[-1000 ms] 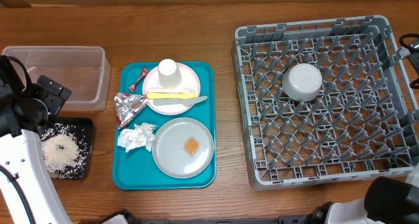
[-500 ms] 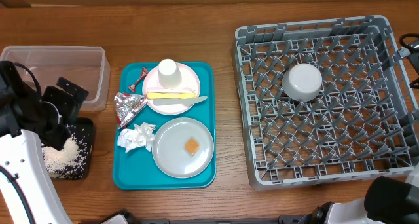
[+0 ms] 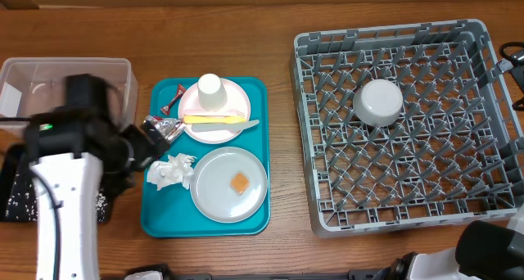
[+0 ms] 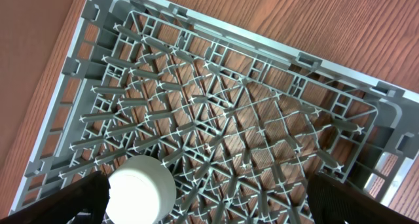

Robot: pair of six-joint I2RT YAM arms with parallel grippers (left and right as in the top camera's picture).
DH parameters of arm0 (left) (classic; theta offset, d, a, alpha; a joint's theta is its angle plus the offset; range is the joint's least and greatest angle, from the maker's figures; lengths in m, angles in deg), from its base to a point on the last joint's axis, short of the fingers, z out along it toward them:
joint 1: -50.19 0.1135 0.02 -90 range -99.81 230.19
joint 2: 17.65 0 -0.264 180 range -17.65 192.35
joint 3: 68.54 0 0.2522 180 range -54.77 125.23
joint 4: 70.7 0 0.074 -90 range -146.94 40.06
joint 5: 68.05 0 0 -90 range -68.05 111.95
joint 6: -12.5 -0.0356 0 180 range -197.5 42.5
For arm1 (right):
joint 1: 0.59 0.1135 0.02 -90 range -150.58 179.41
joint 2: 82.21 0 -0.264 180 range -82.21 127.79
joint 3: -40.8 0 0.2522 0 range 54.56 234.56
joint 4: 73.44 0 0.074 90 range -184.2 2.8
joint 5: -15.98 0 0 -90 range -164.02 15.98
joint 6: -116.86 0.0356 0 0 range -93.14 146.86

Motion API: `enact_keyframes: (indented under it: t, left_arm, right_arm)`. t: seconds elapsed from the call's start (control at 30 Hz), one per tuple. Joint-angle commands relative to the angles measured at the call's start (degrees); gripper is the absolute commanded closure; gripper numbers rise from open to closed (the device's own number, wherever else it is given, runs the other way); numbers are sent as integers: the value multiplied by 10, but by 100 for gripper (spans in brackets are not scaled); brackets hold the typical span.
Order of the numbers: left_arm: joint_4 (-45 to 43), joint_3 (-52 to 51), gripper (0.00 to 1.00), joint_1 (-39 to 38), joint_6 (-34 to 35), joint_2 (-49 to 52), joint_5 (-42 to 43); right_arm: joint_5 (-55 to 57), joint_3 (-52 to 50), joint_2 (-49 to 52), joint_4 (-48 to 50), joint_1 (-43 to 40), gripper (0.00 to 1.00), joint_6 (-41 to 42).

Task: Sort waste into correct bins and load items into the dishwasher rack
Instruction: 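Move the left gripper to the crumpled white tissue and grasp it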

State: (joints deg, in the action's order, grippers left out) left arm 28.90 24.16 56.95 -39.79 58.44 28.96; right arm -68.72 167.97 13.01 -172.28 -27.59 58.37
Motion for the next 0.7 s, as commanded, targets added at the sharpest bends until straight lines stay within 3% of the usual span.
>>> enact_keyframes:
  t: [0.0, 0.17, 0.67]
  left_arm:
    - [-26, -35, 0, -61, 138, 9, -97]
    - [-79, -71, 0, -84, 188, 37, -101]
    - [-173, -94, 3, -84, 162, 218, 1]
  right_arm:
    - [-1, 5, 1, 1, -1, 0, 3]
    - [-1, 5, 1, 1, -1, 0, 2]
    - [-1, 5, 1, 1, -1, 0, 3]
